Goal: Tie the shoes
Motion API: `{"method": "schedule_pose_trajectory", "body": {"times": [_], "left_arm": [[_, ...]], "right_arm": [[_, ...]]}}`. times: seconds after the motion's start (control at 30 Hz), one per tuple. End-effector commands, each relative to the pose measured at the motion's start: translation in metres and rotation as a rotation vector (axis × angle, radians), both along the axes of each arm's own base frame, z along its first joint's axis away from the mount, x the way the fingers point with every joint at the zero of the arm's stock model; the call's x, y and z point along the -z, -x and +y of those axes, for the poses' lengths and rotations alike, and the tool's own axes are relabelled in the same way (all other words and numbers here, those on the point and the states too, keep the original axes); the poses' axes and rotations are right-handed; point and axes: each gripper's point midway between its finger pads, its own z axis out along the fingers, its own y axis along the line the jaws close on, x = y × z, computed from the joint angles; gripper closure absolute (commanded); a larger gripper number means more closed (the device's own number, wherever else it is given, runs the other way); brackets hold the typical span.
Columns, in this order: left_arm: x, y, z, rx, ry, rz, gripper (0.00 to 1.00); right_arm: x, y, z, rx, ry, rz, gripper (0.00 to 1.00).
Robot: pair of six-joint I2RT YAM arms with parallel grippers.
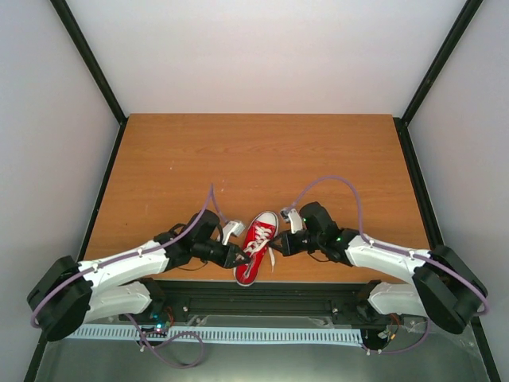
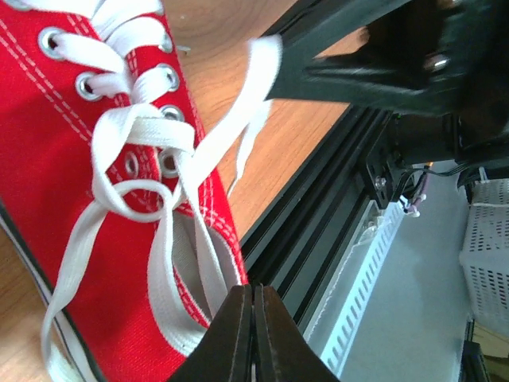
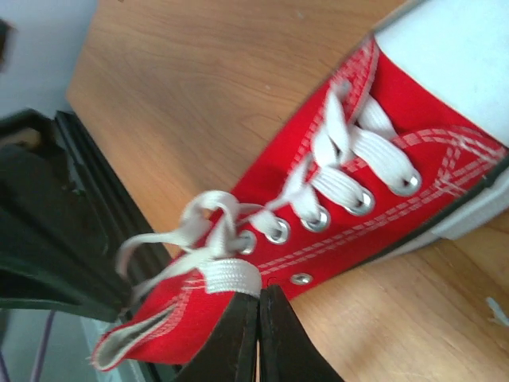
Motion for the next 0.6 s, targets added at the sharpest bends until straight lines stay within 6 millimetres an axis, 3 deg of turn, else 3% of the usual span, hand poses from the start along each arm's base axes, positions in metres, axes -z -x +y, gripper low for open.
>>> {"method": "schedule_pose_trajectory", "body": {"times": [0.0,0.27,0.4,0.57], "left_arm": [[0.005,0.003,0.009,-0.038,-0.035,0.018,0.96],[0.018,-0.002,0.014,-0.086,-0.097,0.046,0.92],[0.027,-0.004,0.018,-0.128,-0.124,0.071,0.92],[0.028,-0.002,0.025,-0.169,-0.139,0.092,0.76]], "right_arm": [[-0.039,0.001,0.012,-0.050,-0.073,-0.090,0.97],[-0.041,0.008,0.038,-0.115,-0.070,-0.094,0.97],[-0.030,0.007,0.041,-0.107,-0.041,-0.083,0.97],[-0.015,0.009,0.036,-0.102,-0.005,-0.058,0.97]]}}
